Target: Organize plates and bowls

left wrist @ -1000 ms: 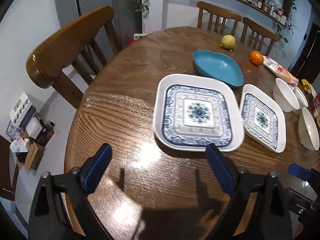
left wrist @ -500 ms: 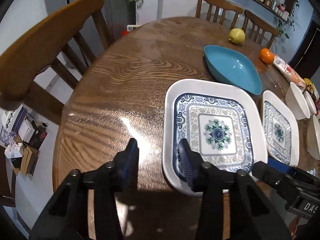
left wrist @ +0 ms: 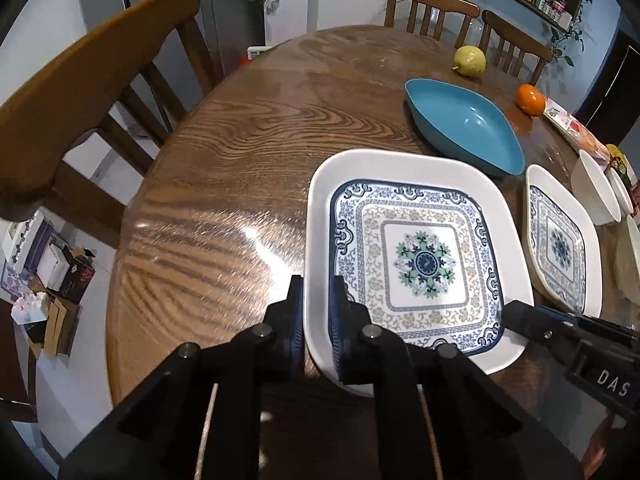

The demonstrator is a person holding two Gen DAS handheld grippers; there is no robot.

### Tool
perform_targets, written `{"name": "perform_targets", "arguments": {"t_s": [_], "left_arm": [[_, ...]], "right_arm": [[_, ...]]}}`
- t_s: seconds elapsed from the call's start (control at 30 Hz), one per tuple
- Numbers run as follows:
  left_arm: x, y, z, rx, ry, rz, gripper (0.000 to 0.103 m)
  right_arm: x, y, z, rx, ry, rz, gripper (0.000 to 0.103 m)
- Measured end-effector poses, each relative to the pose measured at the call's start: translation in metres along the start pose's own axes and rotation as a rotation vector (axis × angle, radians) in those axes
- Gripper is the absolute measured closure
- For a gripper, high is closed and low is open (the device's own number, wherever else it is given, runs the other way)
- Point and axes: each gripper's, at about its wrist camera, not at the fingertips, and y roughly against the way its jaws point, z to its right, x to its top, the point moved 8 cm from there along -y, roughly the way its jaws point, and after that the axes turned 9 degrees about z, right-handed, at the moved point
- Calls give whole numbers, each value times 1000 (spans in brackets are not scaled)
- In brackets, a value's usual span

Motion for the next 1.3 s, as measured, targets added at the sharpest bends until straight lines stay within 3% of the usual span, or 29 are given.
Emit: {"name": "perform_targets", "arguments": {"t_s": [0.33,0.57,0.77,0.8,0.93,1.23,1.3], "left_arm": [[-30,66,2,6,10,49,93],[-63,61,17,-13,-3,-9,93],[-76,59,27,-30,8,-33,91],[-74,62,28,-24,6,-24,86],[-68,76,28,4,9,25,47],[-46,93,55,-29,-12,96,25],[-40,92,66,-46,-21,99,25]], "right_arm": [[-42,49,-7,87,79,-41,90],[-81,61,2,71,67,-114,89],[-87,77,6,18,88,-91,87],[-86,80,5,9,98,-86,86],[-81,98,5,20,91,-53,79],[-53,130,36,10,2,56,69],[-49,135,48,-3,-23,77,66]]}}
